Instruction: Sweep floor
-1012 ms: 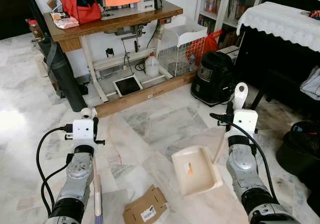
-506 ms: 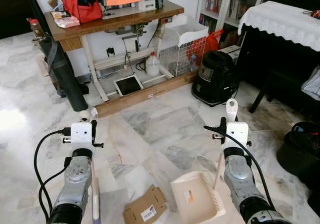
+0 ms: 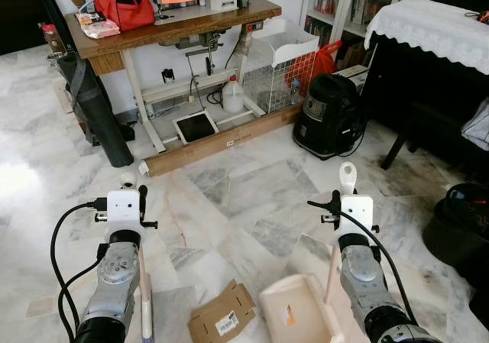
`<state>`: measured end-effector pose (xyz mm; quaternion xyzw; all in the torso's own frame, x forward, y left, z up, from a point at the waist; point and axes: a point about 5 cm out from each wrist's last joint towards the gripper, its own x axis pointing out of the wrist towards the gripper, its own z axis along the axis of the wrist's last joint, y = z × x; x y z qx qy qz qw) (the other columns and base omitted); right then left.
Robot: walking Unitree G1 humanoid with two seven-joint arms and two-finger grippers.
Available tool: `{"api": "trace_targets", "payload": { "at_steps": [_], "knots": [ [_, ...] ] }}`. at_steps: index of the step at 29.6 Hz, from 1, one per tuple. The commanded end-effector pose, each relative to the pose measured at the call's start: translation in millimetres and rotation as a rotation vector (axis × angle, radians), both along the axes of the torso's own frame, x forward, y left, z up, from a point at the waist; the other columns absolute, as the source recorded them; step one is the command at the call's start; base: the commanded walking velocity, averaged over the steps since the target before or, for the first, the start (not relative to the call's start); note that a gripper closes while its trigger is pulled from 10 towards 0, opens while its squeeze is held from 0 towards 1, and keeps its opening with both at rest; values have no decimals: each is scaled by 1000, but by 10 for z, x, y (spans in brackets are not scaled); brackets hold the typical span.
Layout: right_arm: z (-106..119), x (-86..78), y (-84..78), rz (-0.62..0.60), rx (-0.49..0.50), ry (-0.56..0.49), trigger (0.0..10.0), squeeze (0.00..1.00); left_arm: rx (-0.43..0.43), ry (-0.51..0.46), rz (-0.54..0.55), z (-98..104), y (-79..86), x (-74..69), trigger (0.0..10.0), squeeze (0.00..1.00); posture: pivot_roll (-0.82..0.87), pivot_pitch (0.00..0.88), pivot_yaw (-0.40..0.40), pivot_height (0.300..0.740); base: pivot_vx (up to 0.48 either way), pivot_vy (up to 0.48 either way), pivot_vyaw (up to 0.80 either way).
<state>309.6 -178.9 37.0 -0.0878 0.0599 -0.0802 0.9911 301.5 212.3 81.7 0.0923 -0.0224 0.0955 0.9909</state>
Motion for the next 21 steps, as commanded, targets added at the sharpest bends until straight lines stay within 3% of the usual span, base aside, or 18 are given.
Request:
{"api": "trace_targets", "payload": {
  "at_steps": [1, 13, 21],
  "knots": [
    [-33, 15, 1, -33, 54, 42, 10000, 0, 8, -24, -29, 92, -14, 37, 10000, 0, 36, 42, 18, 740, 0, 0, 0],
    [-125, -19, 19, -31, 95, 109, 10000, 0, -14, -20, -111, 131, -116, 111, 10000, 0, 37, 13, 24, 740, 0, 0, 0],
    [1, 59, 51, 5, 71, 35, 10000, 0, -15, -28, -111, 161, -90, 118, 10000, 0, 48, 13, 17, 740, 0, 0, 0]
  ]
}}
